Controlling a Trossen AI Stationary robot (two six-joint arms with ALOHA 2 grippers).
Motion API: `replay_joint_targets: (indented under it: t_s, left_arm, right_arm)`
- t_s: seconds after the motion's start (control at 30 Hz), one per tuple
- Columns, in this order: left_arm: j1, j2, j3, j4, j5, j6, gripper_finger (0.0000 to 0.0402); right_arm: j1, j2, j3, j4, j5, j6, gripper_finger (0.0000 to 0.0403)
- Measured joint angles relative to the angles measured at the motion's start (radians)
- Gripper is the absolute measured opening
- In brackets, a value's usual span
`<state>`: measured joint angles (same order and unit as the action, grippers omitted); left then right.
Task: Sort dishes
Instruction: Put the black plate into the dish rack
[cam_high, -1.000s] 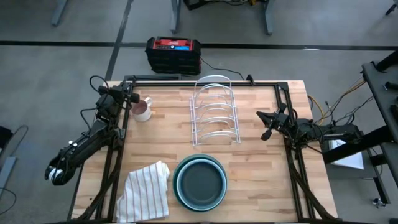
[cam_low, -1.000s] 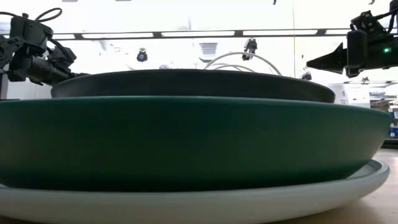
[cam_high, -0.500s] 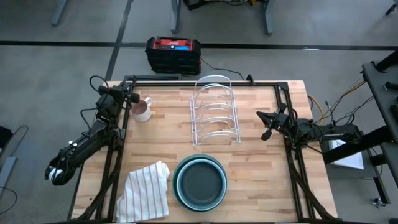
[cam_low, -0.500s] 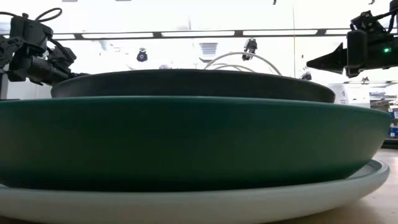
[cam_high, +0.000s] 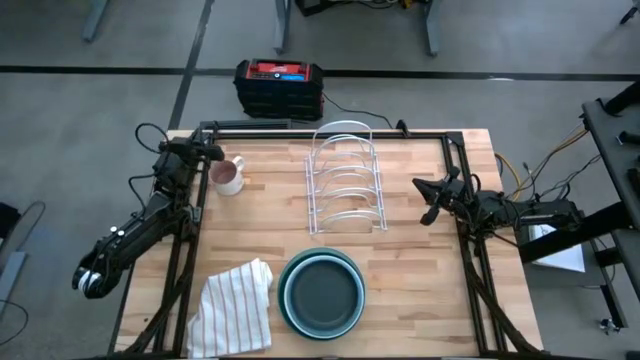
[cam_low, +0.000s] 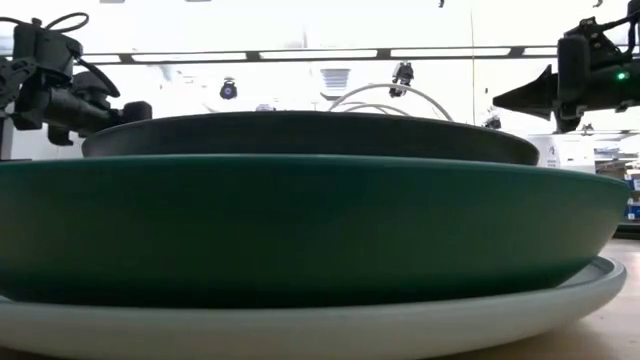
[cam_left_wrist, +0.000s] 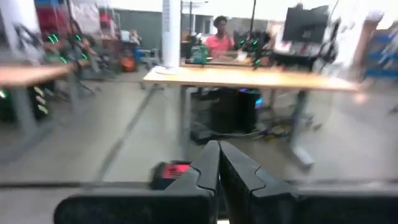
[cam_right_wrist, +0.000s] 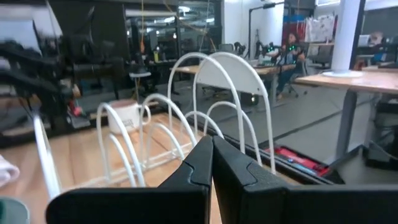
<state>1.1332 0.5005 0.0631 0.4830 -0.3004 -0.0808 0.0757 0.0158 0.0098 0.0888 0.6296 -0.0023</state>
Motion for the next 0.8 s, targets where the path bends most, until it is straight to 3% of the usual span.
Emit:
replay_joint_targets:
  t_s: [0.07,0.2,0.3,0.63,0.8]
  left_arm:
    - [-0.001,-0.01,0.006,-0.005,0.046,-0.041,0.0]
    - [-0.003,-0.025,0.044,0.008,0.239,-0.09,0.0]
    - [-0.004,-0.043,0.083,-0.03,0.223,-0.206,0.0]
    - [-0.03,-0.046,0.242,-0.279,0.235,-0.378,0.0]
    - [-0.092,-0.046,0.331,-0.369,0.306,-0.403,0.0]
  right_arm:
    - [0.0,0.0,0.0,0.014,0.0,-0.016,0.0]
    - [0.0,0.0,0.0,0.018,0.0,-0.055,0.0]
    - [0.0,0.0,0.0,0.019,0.0,-0.069,0.0]
    - [0.0,0.006,0.001,0.101,-0.006,-0.047,0.0]
    - [0.0,0.007,0.001,0.136,-0.12,-0.056,0.0]
